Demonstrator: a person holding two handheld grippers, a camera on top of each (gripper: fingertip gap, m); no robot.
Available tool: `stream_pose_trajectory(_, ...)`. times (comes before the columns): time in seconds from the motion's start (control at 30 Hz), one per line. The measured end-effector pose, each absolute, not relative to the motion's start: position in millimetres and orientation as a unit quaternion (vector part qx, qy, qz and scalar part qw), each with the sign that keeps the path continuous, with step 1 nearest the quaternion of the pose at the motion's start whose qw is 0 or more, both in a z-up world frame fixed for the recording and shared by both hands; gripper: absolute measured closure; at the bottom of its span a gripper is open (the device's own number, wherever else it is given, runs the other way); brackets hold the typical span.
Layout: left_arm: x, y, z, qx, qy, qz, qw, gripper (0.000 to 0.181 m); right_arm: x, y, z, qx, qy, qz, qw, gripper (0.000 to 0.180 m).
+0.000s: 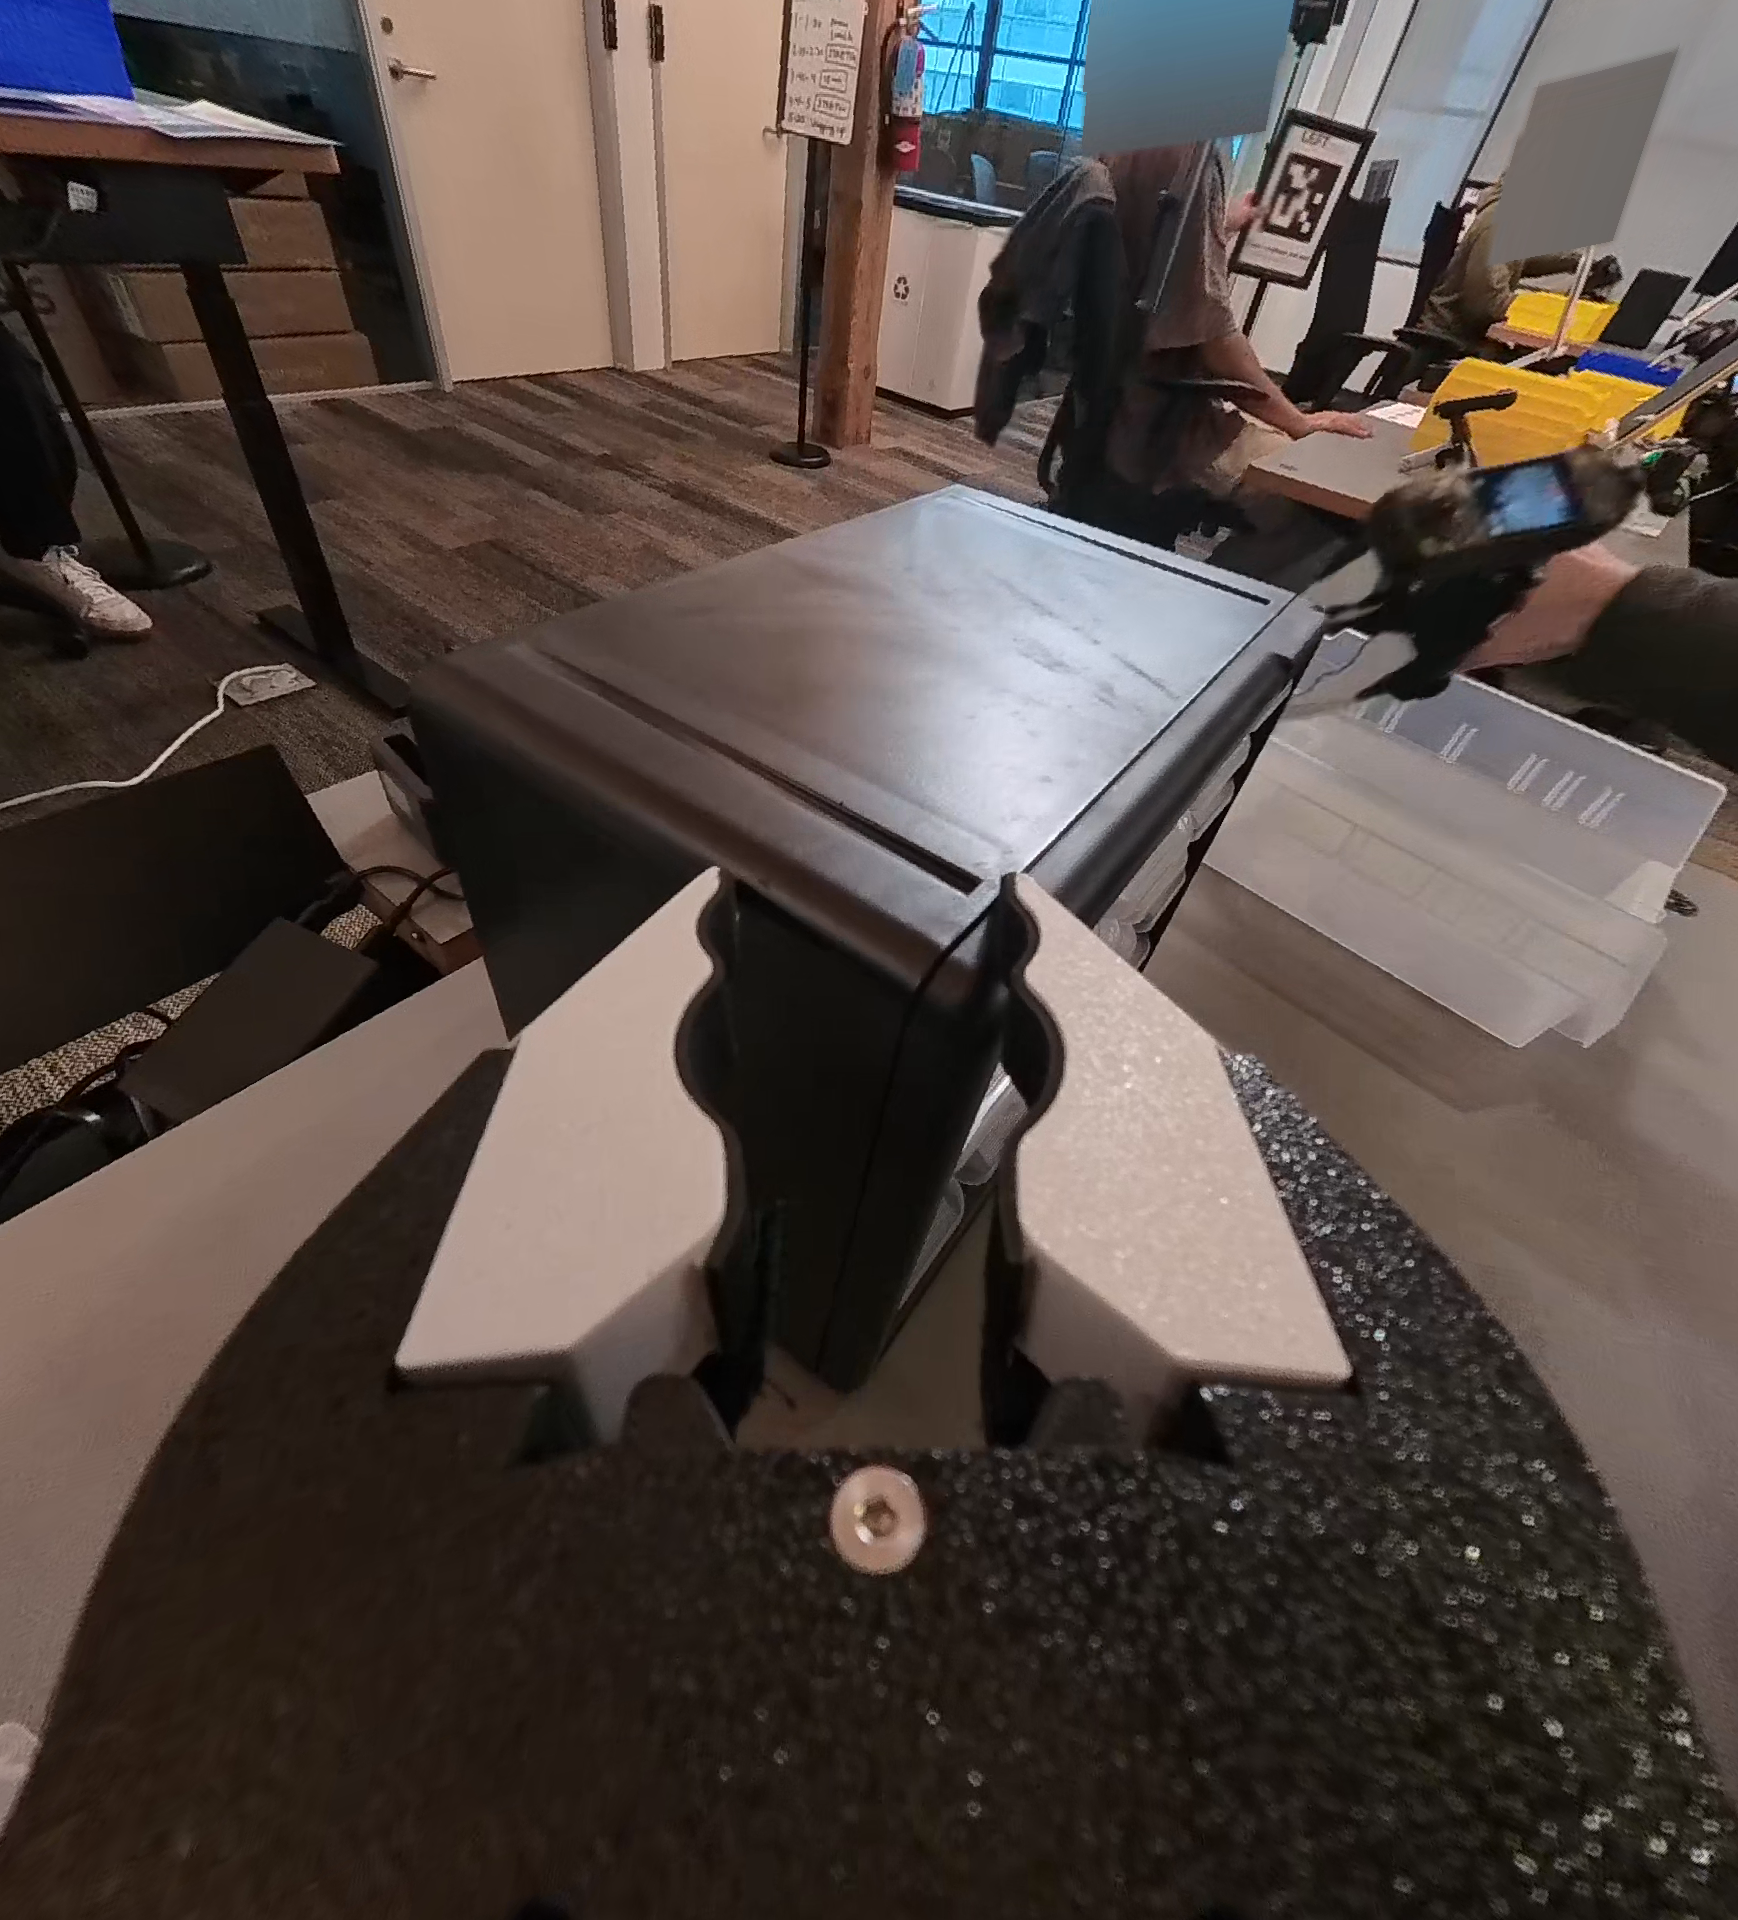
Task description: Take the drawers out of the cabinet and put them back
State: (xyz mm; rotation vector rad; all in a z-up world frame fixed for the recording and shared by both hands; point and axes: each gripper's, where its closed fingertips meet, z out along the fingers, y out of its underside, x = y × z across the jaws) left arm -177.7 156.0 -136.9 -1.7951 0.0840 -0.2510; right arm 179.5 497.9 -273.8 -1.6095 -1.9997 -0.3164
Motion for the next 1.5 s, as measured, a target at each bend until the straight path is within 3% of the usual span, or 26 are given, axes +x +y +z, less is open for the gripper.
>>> stream_pose_trajectory(0.13, -178, 156, -137, -0.777, 0.037, -0.112, 0.618, 0.133, 139, 435, -188, -0.594, -0.678, -0.033, 0.432, 0.130)
stream_pose_trajectory(0.27, -179, 157, -137, -0.778, 0.033, -0.117, 0.616, 0.130, 77, 313, -151, -0.547, -0.686, 0.067, 0.475, 0.115)
stream_pose_trajectory(0.43, -179, 159, -138, -0.779, 0.029, -0.120, 0.614, 0.125, -9, 203, -191, -0.391, -0.749, 0.065, 0.531, 0.128)
stream_pose_trajectory(0.67, -179, 158, -138, -0.774, 0.035, -0.130, 0.619, 0.125, -87, 180, -247, -0.222, -0.732, -0.076, 0.640, 0.136)
stream_pose_trajectory(0.73, -179, 158, -138, -0.774, 0.036, -0.130, 0.619, 0.125, -96, 190, -253, -0.202, -0.720, -0.131, 0.650, 0.136)
stream_pose_trajectory(0.97, -179, 158, -138, -0.773, 0.042, -0.126, 0.620, 0.126, -100, 193, -254, -0.174, -0.700, -0.178, 0.669, 0.173)
stream_pose_trajectory(1.2, -179, 158, -138, -0.772, 0.044, -0.128, 0.622, 0.125, -72, 158, -251, -0.168, -0.723, -0.164, 0.650, 0.174)
stream_pose_trajectory(1.27, -179, 158, -138, -0.772, 0.044, -0.128, 0.622, 0.126, -63, 142, -252, -0.157, -0.733, -0.128, 0.649, 0.163)
stream_pose_trajectory(1.33, -179, 158, -138, -0.771, 0.043, -0.128, 0.622, 0.126, -60, 128, -258, -0.173, -0.754, -0.055, 0.632, 0.129)
stream_pose_trajectory(1.37, -179, 158, -138, -0.771, 0.043, -0.128, 0.622, 0.126, -60, 124, -260, -0.200, -0.762, -0.011, 0.616, 0.122)
stream_pose_trajectory(1.5, -179, 158, -138, -0.771, 0.043, -0.129, 0.622, 0.126, -58, 142, -229, -0.391, -0.687, 0.169, 0.589, 0.120)
